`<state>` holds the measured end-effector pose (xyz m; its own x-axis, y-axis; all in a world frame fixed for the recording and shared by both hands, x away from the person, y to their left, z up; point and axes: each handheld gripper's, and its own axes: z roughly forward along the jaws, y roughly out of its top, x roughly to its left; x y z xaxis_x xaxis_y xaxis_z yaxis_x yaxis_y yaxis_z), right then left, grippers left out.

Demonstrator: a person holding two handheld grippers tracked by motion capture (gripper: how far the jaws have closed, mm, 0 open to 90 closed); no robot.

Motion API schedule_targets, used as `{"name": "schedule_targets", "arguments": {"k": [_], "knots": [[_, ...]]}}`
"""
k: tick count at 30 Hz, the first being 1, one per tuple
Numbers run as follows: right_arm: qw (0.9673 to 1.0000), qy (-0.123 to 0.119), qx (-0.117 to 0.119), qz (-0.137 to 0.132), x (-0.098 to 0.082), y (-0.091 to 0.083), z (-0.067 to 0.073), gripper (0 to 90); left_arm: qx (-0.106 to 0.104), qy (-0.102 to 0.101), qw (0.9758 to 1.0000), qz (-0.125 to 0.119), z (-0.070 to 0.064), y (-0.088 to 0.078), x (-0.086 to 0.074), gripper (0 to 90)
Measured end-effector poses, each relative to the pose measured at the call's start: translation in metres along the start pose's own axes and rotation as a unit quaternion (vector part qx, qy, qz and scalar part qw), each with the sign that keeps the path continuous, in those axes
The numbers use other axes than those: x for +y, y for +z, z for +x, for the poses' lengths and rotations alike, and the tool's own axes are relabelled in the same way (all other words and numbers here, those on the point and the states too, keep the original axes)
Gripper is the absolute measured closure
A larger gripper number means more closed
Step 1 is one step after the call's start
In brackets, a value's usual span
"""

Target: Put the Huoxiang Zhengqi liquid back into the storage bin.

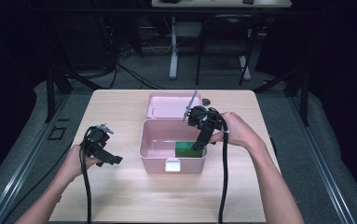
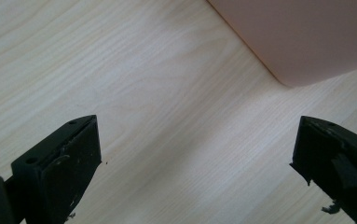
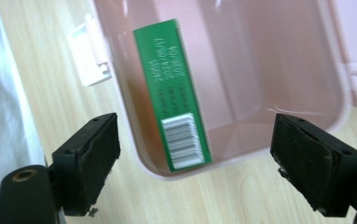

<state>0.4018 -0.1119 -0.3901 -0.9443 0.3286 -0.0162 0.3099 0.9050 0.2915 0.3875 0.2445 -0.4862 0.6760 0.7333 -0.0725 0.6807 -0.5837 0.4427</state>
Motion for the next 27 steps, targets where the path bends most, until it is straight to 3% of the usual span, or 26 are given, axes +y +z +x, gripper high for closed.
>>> {"name": "schedule_targets", "arguments": {"k": [9,16,21,27], "knots": [[0.9963,0.068,-0.022,-0.048,-0.024,-0.008,-0.008,14.1,0.000,0.002,1.0000,-0.003,0.002,-0.005,0.021,1.2],[0.9894,0.119,-0.032,-0.078,-0.038,-0.005,-0.019,13.9,-0.006,0.001,1.0000,-0.003,0.006,-0.005,0.032,1.0],[0.9851,0.141,-0.037,-0.091,-0.045,-0.005,-0.023,14.1,-0.004,0.002,1.0000,-0.005,0.011,-0.010,0.045,1.0],[0.9804,0.164,-0.037,-0.103,-0.052,-0.003,-0.028,14.7,-0.017,-0.002,0.9998,-0.011,0.015,-0.014,0.060,0.8]]}}
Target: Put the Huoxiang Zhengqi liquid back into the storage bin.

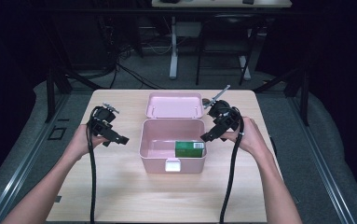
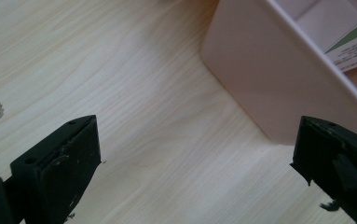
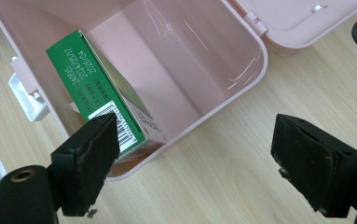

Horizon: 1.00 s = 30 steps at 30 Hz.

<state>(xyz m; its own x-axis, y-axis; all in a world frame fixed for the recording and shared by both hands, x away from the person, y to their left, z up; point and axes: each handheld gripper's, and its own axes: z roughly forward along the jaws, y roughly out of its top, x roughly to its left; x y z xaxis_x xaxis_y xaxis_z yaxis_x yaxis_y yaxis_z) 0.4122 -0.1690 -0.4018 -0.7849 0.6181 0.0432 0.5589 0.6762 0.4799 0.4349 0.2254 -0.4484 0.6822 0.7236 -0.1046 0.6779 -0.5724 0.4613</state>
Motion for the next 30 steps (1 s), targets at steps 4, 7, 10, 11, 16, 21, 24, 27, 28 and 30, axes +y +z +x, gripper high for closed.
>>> {"name": "schedule_targets", "arguments": {"k": [4,7,10,11,16,21,24,27,28,30], "knots": [[0.9998,0.016,-0.003,-0.010,-0.003,0.001,-0.004,14.7,0.005,0.004,1.0000,-0.002,0.000,-0.002,0.010,0.7],[0.9996,0.024,-0.009,-0.012,-0.004,0.002,-0.005,14.8,0.004,0.003,1.0000,-0.008,0.001,-0.003,0.018,0.7],[0.9992,0.034,-0.013,-0.016,-0.006,0.005,-0.007,14.8,-0.001,0.004,0.9999,-0.010,0.004,-0.005,0.027,0.6],[0.9992,0.037,-0.012,-0.013,-0.007,0.005,-0.009,14.7,-0.002,0.003,0.9999,-0.013,0.005,-0.006,0.030,0.4],[0.9985,0.049,-0.017,-0.018,-0.008,0.012,-0.013,14.8,0.005,0.008,0.9998,-0.015,0.006,-0.009,0.047,0.4],[0.9977,0.058,-0.026,-0.022,-0.007,0.014,-0.013,14.4,0.015,0.009,0.9996,-0.023,0.006,-0.014,0.055,0.5],[0.9975,0.058,-0.028,-0.029,-0.009,0.015,-0.012,14.5,0.016,0.006,0.9995,-0.027,0.007,-0.016,0.061,0.5],[0.9967,0.068,-0.029,-0.034,-0.010,0.015,-0.014,14.6,0.021,0.009,0.9994,-0.027,0.009,-0.016,0.066,0.5],[0.9967,0.068,-0.029,-0.034,-0.010,0.015,-0.014,14.6,0.024,0.006,0.9993,-0.029,0.010,-0.015,0.069,0.6],[0.9967,0.068,-0.030,-0.033,-0.010,0.016,-0.015,14.8,0.015,-0.003,0.9993,-0.035,0.012,-0.013,0.073,0.5]]}}
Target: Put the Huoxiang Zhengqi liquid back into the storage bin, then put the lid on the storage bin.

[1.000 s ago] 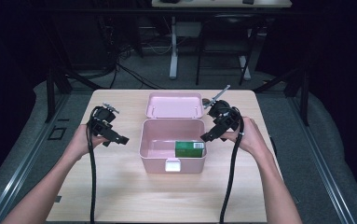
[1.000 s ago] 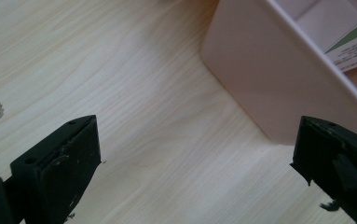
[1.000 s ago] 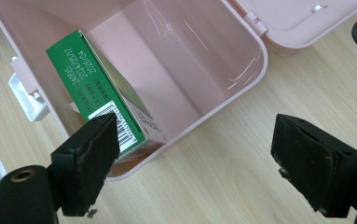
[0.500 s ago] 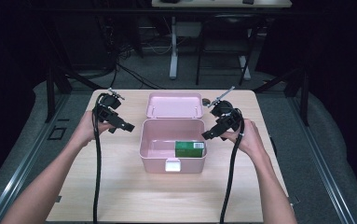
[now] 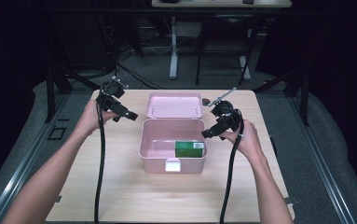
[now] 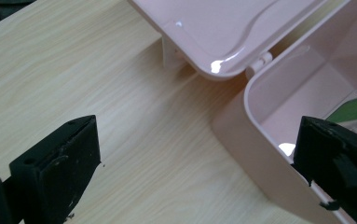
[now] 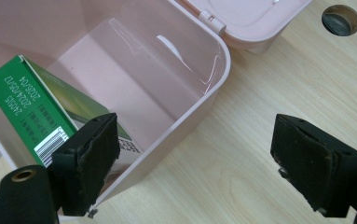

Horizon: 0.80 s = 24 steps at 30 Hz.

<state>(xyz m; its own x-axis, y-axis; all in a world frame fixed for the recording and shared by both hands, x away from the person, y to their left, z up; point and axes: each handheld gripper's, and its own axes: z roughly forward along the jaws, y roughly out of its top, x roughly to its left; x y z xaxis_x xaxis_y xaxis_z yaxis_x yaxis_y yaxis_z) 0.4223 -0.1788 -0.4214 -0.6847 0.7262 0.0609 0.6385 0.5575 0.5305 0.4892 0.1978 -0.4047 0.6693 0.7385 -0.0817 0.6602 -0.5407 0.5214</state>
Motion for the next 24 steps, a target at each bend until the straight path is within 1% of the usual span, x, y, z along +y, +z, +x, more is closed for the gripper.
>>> {"name": "schedule_targets", "arguments": {"k": [3,4,5,6,7,10,11,12,14,15,16,19,21,22,23,24], "knots": [[1.0000,0.006,0.003,-0.003,-0.001,0.003,0.000,15.3,-0.002,-0.007,1.0000,-0.002,0.003,0.005,0.008,0.4],[1.0000,0.007,0.001,-0.002,-0.001,0.004,0.001,15.7,0.004,-0.006,1.0000,-0.002,0.003,0.008,0.010,0.6],[1.0000,0.007,0.001,-0.002,-0.001,0.006,0.001,15.9,0.004,-0.007,1.0000,0.001,0.003,0.011,0.013,0.5],[1.0000,0.008,0.004,-0.002,-0.001,0.008,0.000,16.1,-0.004,-0.009,0.9999,0.003,0.004,0.013,0.015,0.5],[0.9999,0.012,0.003,0.000,-0.001,0.009,0.001,16.2,-0.004,-0.011,0.9999,0.002,0.005,0.016,0.018,0.5],[1.0000,0.010,0.001,-0.002,0.000,0.011,0.001,16.4,-0.002,-0.016,0.9999,0.004,0.006,0.022,0.025,0.5],[0.9999,0.010,-0.001,-0.002,0.001,0.012,0.001,16.4,0.003,-0.014,0.9999,0.003,0.006,0.024,0.027,0.6],[0.9999,0.013,0.003,-0.004,0.001,0.013,0.001,16.5,0.009,-0.012,0.9999,0.006,0.006,0.026,0.028,0.8],[0.9998,0.019,0.000,-0.006,0.001,0.014,0.001,17.0,0.010,-0.011,0.9998,0.012,0.005,0.032,0.031,0.9],[0.9998,0.019,0.003,-0.007,0.001,0.015,0.001,17.1,0.010,-0.012,0.9998,0.014,0.005,0.035,0.031,0.8],[0.9998,0.019,0.001,-0.006,0.001,0.017,0.001,17.9,0.010,-0.013,0.9997,0.016,0.006,0.038,0.032,0.8],[0.9996,0.027,0.000,-0.009,-0.001,0.020,0.001,21.5,0.017,-0.016,0.9996,0.014,0.008,0.045,0.034,1.1],[0.9994,0.033,0.001,-0.014,-0.003,0.022,0.000,27.1,0.020,-0.019,0.9995,0.013,0.009,0.049,0.035,1.6],[0.9992,0.037,0.004,-0.016,-0.004,0.023,-0.001,28.9,0.018,-0.025,0.9994,0.013,0.011,0.051,0.036,2.0],[0.9991,0.039,0.007,-0.017,-0.005,0.024,-0.001,30.6,0.014,-0.030,0.9994,0.007,0.013,0.052,0.038,3.2],[0.9989,0.041,0.012,-0.019,-0.006,0.026,-0.001,33.2,0.017,-0.035,0.9992,0.002,0.014,0.052,0.039,4.4]]}}
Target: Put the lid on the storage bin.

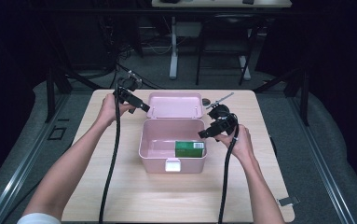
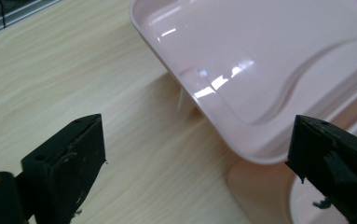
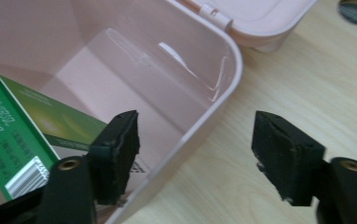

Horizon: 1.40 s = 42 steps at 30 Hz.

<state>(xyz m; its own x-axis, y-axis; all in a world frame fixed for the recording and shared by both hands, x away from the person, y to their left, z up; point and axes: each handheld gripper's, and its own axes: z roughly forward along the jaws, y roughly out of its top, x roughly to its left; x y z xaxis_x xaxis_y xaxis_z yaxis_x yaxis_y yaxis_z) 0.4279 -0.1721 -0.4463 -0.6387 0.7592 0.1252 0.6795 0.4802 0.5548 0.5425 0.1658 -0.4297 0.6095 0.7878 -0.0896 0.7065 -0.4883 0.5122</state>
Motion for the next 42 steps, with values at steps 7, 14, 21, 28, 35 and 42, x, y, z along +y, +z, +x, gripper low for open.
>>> {"name": "schedule_targets", "arguments": {"k": [7,14,21,28,35,42], "knots": [[0.9996,0.018,0.008,-0.020,-0.003,-0.002,0.001,46.0,0.026,-0.014,0.9995,-0.010,0.002,0.012,0.012,11.9],[0.9994,0.024,0.001,-0.027,-0.006,0.003,0.002,52.5,0.052,-0.037,0.9975,-0.031,0.005,0.025,0.024,21.2],[0.9991,0.032,0.004,-0.027,-0.011,0.012,0.001,58.7,0.057,-0.061,0.9962,-0.024,0.008,0.044,0.029,32.4],[0.9983,0.043,0.002,-0.040,-0.013,0.012,0.001,62.8,0.065,-0.077,0.9946,-0.026,0.012,0.056,0.032,47.9],[0.9977,0.047,-0.018,-0.045,-0.016,0.015,0.006,62.7,0.071,-0.089,0.9928,-0.034,0.013,0.065,0.033,61.8],[0.9975,0.052,-0.020,-0.044,-0.016,0.016,0.007,62.5,0.088,-0.081,0.9918,-0.046,0.006,0.069,0.039,69.6]]}}
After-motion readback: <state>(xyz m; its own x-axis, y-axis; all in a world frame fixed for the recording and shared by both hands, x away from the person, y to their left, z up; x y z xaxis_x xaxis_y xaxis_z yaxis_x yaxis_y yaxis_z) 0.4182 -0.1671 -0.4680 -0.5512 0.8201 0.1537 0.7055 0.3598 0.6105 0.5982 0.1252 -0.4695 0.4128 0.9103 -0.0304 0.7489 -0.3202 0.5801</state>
